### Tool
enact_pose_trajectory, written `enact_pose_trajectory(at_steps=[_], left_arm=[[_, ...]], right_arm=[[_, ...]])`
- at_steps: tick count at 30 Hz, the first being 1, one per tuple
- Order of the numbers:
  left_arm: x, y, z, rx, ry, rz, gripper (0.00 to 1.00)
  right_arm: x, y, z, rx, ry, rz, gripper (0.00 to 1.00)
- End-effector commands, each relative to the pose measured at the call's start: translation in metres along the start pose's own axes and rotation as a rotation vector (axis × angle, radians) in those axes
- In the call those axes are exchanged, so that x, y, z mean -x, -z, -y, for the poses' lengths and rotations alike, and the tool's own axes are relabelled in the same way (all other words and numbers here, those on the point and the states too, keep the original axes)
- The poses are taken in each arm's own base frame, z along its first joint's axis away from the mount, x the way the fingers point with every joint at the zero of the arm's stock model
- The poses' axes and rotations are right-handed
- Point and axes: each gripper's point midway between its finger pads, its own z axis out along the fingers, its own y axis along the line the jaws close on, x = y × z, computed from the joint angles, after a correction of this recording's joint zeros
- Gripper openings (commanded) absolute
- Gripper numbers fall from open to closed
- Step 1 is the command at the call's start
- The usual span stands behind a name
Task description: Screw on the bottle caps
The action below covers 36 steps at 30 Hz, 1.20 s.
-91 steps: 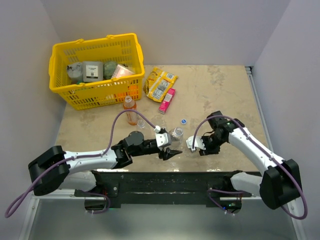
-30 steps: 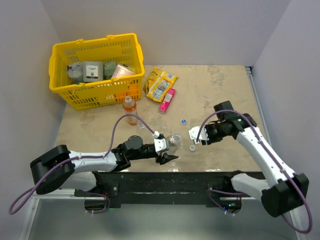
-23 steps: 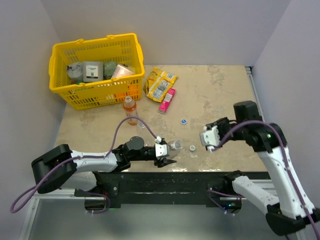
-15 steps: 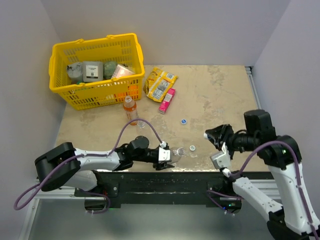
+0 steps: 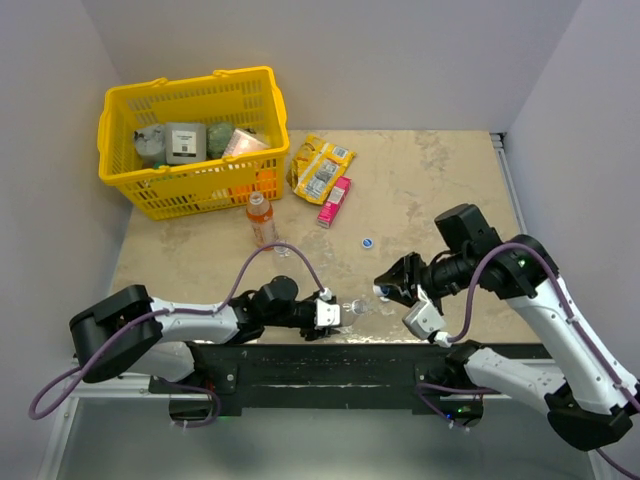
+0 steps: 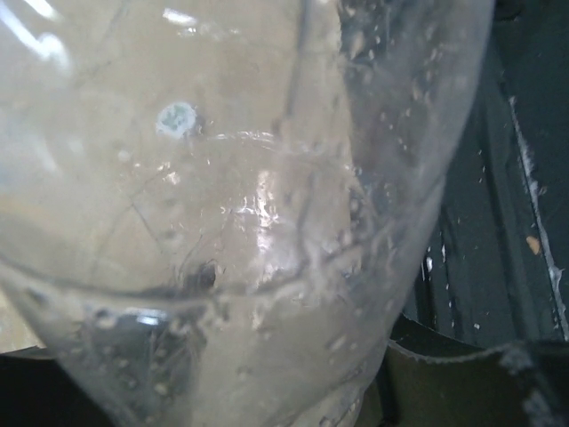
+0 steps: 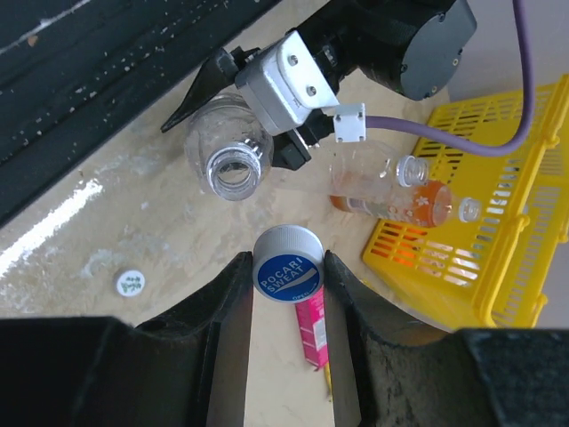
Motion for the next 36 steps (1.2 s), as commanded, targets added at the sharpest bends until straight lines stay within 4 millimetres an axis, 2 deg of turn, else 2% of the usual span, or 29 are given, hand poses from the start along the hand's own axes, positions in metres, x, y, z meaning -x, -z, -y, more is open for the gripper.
enact_pose_trajectory(at_steps=[1, 4, 6, 7, 9, 10, 12, 13, 21, 26, 36], left_arm=[[-0.005, 0.007, -0.015, 0.120, -0.055, 0.051, 0.00], [-0.009, 0.011, -0.020, 0.167, -0.055, 0.051, 0.00], [-0.008, 0.013, -0.025, 0.194, -0.059, 0.055, 0.00], [-0.009, 0.015, -0.028, 0.214, -0.062, 0.049, 0.00], [-0.010, 0.016, -0.031, 0.223, -0.060, 0.042, 0.00], [-0.012, 0.017, -0.032, 0.231, -0.052, 0.033, 0.00], [-0.013, 0.018, -0.035, 0.241, -0.024, 0.032, 0.00], [-0.012, 0.018, -0.036, 0.241, -0.019, 0.034, 0.00], [-0.007, 0.018, -0.040, 0.246, -0.005, 0.057, 0.00], [0.002, 0.015, -0.040, 0.238, -0.003, 0.092, 0.00], [0.011, 0.014, -0.041, 0.229, -0.013, 0.122, 0.00]], right_arm=[[0.019, -0.006, -0.022, 0.068, -0.162, 0.078, 0.00], [0.021, -0.014, -0.024, 0.098, -0.210, 0.114, 0.00], [0.018, -0.024, -0.025, 0.140, -0.311, 0.139, 0.00], [0.015, -0.029, -0.017, 0.140, -0.346, 0.145, 0.00], [0.008, -0.039, -0.016, 0.178, -0.481, 0.149, 0.00], [0.005, -0.041, -0.003, 0.142, -0.540, 0.142, 0.00], [0.002, -0.045, 0.004, 0.137, -0.561, 0.147, 0.00], [0.003, -0.047, 0.008, 0.130, -0.560, 0.149, 0.00], [-0.010, -0.055, 0.000, 0.123, -0.499, 0.081, 0.00], [-0.019, -0.064, 0.001, 0.086, -0.422, 0.007, 0.00], [-0.030, -0.073, 0.006, 0.059, -0.420, -0.044, 0.00]])
